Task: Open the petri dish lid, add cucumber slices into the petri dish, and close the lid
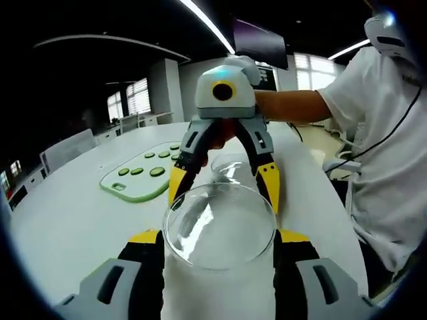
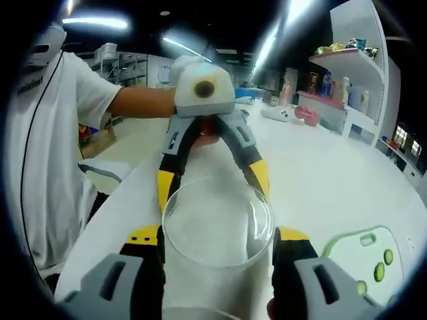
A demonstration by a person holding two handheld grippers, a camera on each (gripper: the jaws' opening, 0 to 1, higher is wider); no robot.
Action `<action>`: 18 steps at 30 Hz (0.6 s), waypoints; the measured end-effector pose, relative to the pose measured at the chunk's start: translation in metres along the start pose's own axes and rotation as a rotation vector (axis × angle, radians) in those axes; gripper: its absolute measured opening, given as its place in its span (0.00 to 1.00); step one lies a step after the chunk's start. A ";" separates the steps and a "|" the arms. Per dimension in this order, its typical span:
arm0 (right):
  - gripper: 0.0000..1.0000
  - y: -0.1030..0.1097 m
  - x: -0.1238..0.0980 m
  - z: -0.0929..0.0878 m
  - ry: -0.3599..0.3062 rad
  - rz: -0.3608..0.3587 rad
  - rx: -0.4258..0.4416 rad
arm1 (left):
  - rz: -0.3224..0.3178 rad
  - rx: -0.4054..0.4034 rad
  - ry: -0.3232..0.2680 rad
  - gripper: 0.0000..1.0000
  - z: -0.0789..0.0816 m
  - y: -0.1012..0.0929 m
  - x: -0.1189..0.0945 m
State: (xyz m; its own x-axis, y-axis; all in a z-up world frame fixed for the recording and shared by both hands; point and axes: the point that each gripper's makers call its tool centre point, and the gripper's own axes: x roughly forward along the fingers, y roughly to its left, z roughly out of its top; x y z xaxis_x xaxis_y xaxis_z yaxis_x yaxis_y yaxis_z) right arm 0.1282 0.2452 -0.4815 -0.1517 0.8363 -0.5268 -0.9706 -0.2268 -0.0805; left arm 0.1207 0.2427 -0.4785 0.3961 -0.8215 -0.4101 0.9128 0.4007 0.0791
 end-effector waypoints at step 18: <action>0.64 0.002 0.004 -0.010 0.011 0.024 0.039 | -0.022 -0.039 0.002 0.66 -0.007 -0.002 0.004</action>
State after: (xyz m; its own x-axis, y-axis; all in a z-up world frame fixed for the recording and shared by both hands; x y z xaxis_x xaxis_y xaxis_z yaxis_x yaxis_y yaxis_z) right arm 0.1274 0.2434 -0.4922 -0.1733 0.8250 -0.5379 -0.9732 -0.2271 -0.0348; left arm 0.1196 0.2418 -0.4865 0.3759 -0.8295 -0.4130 0.9166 0.3982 0.0345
